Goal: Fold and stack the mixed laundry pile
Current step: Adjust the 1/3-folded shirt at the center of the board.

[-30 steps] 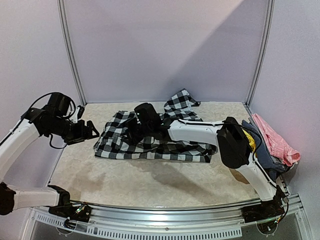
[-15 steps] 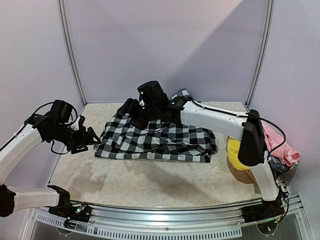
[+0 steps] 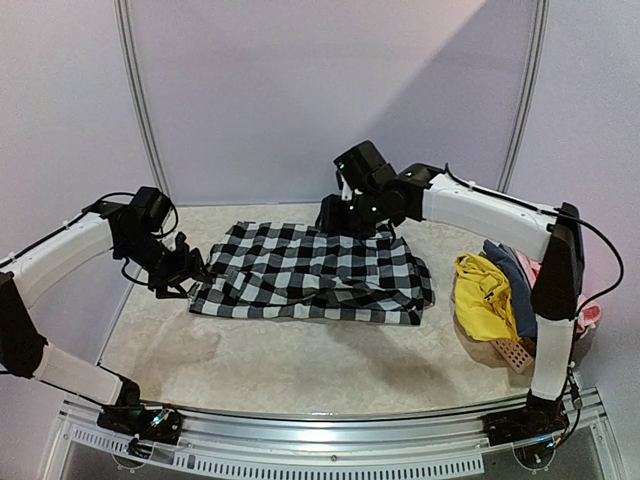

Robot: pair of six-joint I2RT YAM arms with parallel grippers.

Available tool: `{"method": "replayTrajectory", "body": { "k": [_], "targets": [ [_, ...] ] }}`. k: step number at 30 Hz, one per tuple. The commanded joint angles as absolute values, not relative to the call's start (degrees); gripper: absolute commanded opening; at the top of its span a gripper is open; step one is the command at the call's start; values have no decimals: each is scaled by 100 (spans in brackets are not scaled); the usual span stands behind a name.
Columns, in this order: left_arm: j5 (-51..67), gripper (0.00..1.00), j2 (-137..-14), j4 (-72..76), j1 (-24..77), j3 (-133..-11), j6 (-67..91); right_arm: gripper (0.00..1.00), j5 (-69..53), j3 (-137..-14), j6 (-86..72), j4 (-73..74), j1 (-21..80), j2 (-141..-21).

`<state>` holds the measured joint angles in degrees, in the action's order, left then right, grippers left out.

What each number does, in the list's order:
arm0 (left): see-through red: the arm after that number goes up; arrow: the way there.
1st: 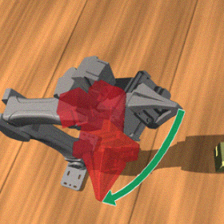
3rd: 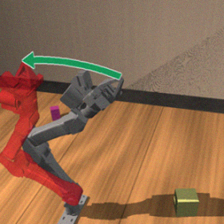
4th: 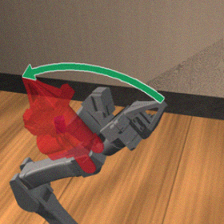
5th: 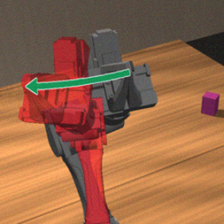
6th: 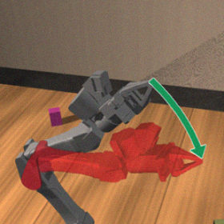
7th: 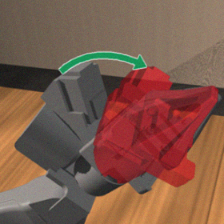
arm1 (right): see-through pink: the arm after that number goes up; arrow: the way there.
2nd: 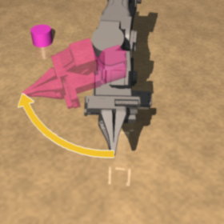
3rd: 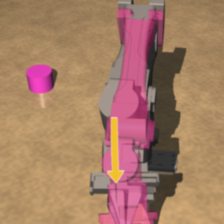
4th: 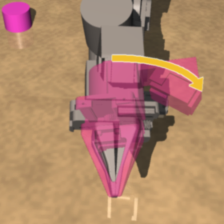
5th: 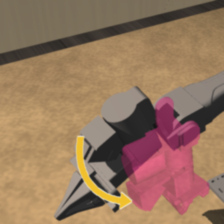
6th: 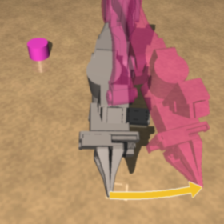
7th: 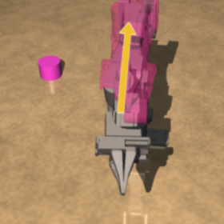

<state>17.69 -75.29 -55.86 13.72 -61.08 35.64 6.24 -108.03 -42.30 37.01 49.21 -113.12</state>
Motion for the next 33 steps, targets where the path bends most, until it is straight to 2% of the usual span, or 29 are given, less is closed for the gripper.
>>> {"method": "replayTrajectory", "body": {
  "k": [1,5,13,27,33],
  "targets": [
    [1802,73,-7702,-5673,1378,-6223,3632,51,67,-11072,-3943,4326,4999,-12021],
    [1761,72,-7787,-5618,1393,-6184,3647,42,-313,-11269,-3964,4395,5000,-12423],
    [1747,71,-7839,-5422,1438,-5962,3688,36,-759,-10867,-3936,4271,5093,-12637],
    [1673,69,-8069,-5216,1442,-5936,3776,32,-1303,-9915,-3588,3920,5333,-12157],
    [1841,68,-8189,-4866,1436,-5924,4309,32,-1206,-9685,-3214,4021,5402,-12199]
  ]
}}
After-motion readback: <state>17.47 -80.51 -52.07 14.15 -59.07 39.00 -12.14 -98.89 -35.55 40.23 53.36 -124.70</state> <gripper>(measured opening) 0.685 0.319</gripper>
